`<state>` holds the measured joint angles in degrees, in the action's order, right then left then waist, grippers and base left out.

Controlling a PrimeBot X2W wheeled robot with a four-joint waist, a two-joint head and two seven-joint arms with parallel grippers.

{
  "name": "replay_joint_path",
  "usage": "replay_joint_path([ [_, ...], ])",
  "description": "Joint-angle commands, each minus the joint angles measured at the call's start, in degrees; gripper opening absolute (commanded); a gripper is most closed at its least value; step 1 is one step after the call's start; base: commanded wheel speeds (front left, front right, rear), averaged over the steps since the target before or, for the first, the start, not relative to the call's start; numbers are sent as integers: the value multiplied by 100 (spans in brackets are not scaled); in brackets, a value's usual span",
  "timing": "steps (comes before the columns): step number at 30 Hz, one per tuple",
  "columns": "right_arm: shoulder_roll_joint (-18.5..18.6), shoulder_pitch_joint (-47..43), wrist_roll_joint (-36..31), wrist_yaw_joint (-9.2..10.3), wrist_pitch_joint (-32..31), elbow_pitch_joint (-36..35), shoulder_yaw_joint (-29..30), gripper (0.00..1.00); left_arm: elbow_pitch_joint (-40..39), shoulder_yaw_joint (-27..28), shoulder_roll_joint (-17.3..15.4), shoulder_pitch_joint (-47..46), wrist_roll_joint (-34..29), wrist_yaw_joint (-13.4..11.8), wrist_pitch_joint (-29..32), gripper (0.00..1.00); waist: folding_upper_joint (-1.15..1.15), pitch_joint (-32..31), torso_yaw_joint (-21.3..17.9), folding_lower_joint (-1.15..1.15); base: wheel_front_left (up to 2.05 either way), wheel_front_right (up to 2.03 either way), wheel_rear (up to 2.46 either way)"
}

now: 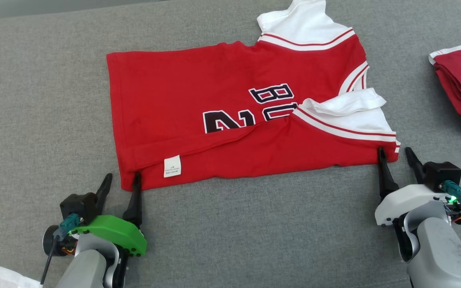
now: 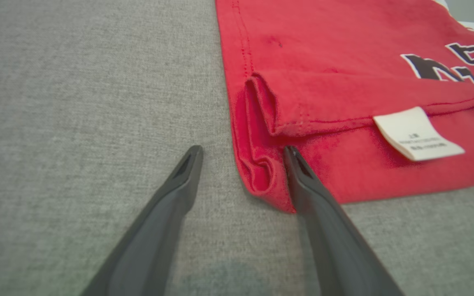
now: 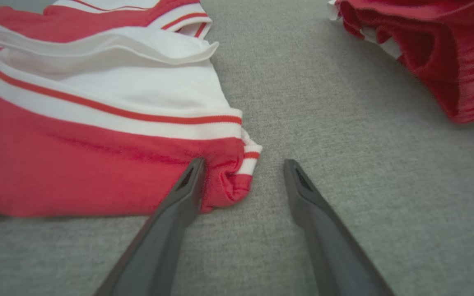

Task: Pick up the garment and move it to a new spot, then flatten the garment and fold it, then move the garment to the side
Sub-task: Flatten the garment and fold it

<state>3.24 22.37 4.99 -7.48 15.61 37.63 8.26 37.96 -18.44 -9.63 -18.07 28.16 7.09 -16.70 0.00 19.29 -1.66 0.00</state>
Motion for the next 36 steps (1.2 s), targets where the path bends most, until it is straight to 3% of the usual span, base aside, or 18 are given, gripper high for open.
replay_joint_path([
  [1,-57,-88,44,0,-85,201,-93,0,452,-503,195,391,132,71,292,94,0,-32,-3,0,0,0,0],
  [2,-51,-79,73,0,-85,220,-105,0,496,-742,183,382,281,74,300,44,0,-45,-6,0,0,0,0],
  [3,-47,-72,98,0,-85,216,-109,0,519,-892,157,371,398,76,307,0,0,-55,-7,0,0,0,0],
  [6,-31,-25,194,2,-71,81,-95,0,584,-1299,25,298,875,77,316,0,0,-105,-16,0,0,0,0],
  [10,-24,-12,280,2,-48,-168,-38,0,393,-1333,-185,110,1277,66,288,0,0,-225,-5,0,0,0,0],
  [17,-14,76,430,4,-48,-488,108,0,-281,-652,-258,-113,1262,51,161,0,0,-649,15,0,0,0,0],
  [25,-16,110,558,4,-48,-819,158,0,-1022,439,29,151,792,45,160,0,0,-1440,-11,0,0,0,0],
  [36,-17,-1303,745,4,-48,-437,-182,0,-427,563,466,1635,528,45,160,0,0,-1853,72,0,0,0,0],
])
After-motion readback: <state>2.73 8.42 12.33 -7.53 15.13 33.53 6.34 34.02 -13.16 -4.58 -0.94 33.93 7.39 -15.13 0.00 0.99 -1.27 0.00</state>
